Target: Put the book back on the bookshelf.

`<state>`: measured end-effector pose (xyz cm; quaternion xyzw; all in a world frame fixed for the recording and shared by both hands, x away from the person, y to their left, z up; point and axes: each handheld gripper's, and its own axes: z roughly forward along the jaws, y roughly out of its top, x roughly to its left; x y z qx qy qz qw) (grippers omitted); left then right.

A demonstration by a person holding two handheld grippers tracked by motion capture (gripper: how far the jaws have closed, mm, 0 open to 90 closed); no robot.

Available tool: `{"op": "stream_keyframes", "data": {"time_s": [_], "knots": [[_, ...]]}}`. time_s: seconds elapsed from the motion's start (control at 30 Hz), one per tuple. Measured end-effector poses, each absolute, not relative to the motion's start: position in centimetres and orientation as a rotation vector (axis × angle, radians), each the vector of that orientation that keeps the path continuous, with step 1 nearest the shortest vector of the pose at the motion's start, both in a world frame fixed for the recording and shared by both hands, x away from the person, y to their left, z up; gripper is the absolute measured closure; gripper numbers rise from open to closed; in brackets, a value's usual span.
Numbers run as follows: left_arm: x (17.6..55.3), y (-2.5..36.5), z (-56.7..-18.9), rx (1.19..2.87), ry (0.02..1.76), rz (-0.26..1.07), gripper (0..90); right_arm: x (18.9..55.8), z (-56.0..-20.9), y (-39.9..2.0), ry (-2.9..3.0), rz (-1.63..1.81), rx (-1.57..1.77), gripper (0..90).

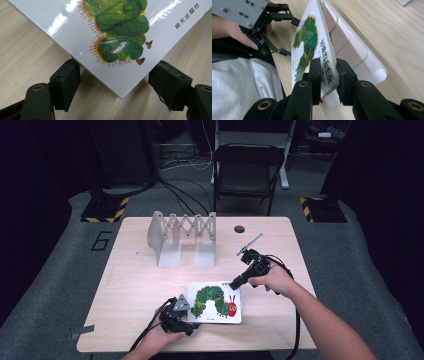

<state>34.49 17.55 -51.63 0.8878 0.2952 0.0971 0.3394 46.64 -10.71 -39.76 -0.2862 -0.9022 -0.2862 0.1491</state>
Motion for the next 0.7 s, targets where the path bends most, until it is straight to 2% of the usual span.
{"op": "stream_keyframes", "data": {"time_s": [0.3, 0.6, 0.7], "knots": [[34.0, 17.6, -51.7, 2.315, 0.732, 0.262, 30.9, 45.6, -39.5, -11.0, -2.613, -0.816, -0.696, 82.3], [33.9, 17.7, -51.7, 2.311, 0.721, 0.247, 32.7, 45.1, -39.3, -11.1, -2.637, -0.796, -0.588, 83.7], [33.9, 18.1, -51.6, 2.292, 0.735, 0.218, 36.4, 44.9, -39.3, -11.1, -2.683, -0.820, -0.544, 84.0]]}}
